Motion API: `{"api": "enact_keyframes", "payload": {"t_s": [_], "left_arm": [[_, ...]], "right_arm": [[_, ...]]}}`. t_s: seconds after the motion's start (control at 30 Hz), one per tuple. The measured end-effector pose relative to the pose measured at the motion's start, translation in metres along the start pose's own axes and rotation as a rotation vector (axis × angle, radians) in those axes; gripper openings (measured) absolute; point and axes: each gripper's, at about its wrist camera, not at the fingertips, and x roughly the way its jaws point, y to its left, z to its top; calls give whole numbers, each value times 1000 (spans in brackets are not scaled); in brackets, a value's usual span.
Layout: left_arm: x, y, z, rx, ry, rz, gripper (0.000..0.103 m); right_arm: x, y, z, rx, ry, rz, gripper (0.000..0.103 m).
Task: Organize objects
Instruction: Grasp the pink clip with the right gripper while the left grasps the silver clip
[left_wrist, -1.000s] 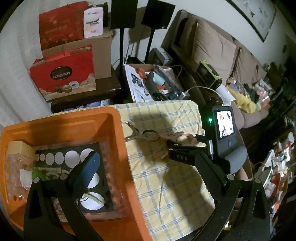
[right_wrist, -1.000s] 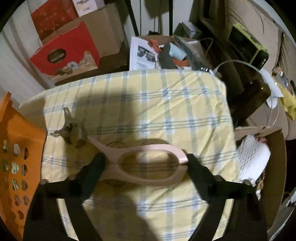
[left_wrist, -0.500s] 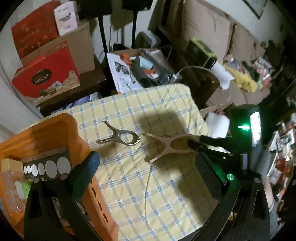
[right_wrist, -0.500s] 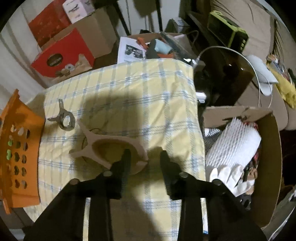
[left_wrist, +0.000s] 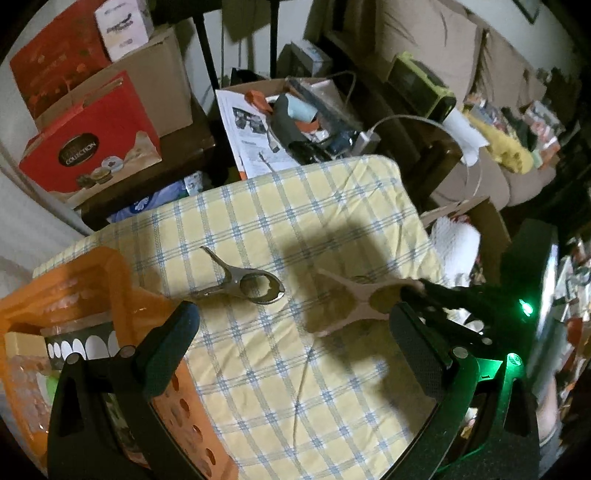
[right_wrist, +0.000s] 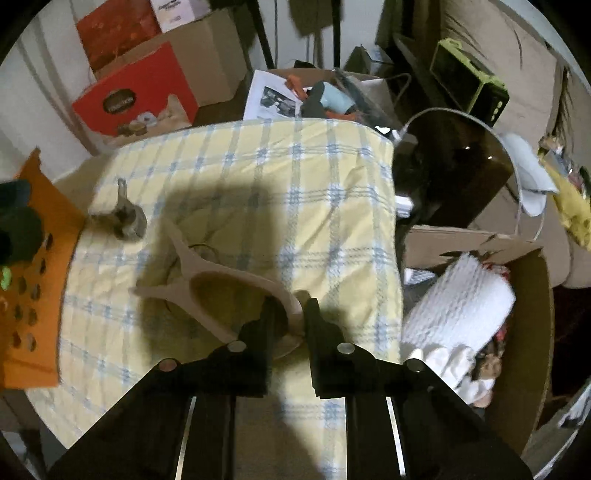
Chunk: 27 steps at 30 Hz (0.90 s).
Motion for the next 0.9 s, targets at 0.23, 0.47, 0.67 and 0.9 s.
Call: {"api": "enact_keyframes", "payload": {"t_s": [0.23,0.47,0.67,0.9], "left_arm": [[27,-3,8,42,91,42,98],[50,-14,11,103,144,93,84],[81,-18,18,128,216,183,84],[104,-13,22,119,235,195,85]], "right_arm": [[-16,-20,-23,48,-6,26,13],[-24,-29,-38,62,-20,40,13],[-26,-25,-42,49,-37,34,13],[-26,-27,-47,58,-47,64,13]]}}
